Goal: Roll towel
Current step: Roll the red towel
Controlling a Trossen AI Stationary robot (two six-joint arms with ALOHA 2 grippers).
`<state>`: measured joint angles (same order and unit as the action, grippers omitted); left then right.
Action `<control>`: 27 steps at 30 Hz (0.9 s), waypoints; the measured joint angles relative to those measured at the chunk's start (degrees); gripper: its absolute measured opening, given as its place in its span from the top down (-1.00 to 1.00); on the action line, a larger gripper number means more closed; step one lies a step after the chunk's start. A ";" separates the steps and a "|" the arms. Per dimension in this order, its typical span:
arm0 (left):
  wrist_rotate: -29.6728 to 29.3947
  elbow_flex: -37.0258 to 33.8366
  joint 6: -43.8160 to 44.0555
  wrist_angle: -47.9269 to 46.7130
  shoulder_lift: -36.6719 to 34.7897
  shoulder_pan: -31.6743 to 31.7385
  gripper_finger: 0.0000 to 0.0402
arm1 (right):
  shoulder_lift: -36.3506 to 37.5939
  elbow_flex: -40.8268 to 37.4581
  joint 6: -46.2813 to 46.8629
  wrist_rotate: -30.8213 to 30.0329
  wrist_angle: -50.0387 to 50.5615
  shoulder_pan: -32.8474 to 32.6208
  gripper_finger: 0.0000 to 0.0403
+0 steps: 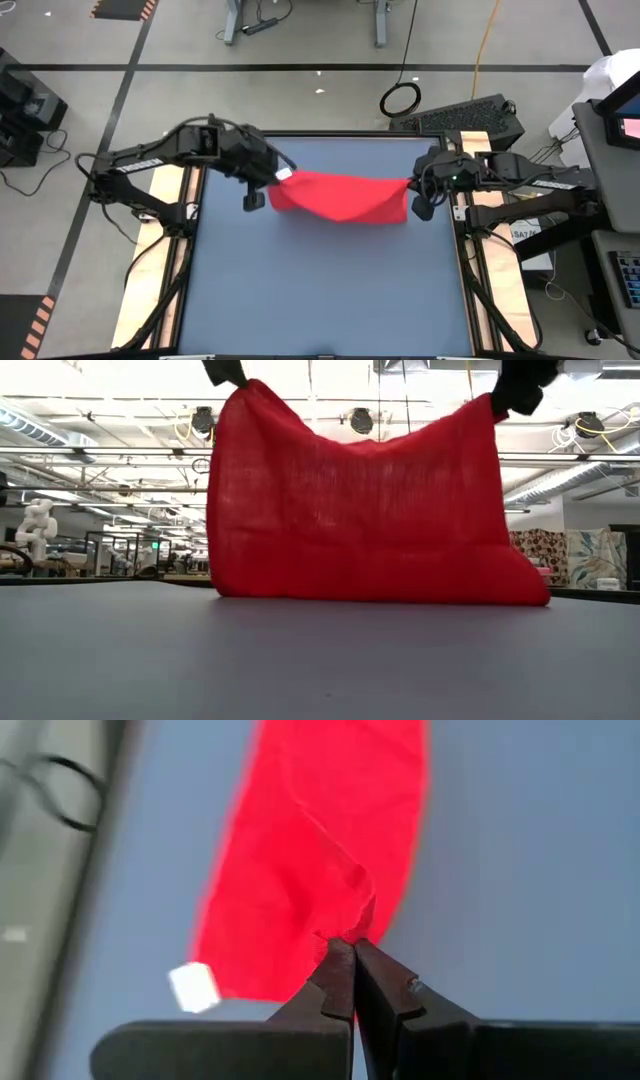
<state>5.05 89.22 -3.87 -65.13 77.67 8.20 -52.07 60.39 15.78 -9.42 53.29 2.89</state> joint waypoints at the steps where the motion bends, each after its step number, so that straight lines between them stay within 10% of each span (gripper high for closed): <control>1: 1.56 -0.84 0.53 0.14 -0.01 -0.78 0.98 | 0.00 -0.94 1.29 1.18 -0.16 -0.59 1.00; 12: 4.55 -10.64 9.90 5.96 -0.04 -14.25 0.98 | -0.02 -13.45 16.85 7.64 -9.49 -14.81 1.00; 27: -6.95 -25.90 22.51 17.03 -0.04 -27.38 0.98 | -4.80 -30.57 34.56 7.84 -41.35 -32.73 1.00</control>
<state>-1.89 63.32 18.64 -48.09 77.62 -19.19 -56.87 29.82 50.34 -1.58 11.94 -29.85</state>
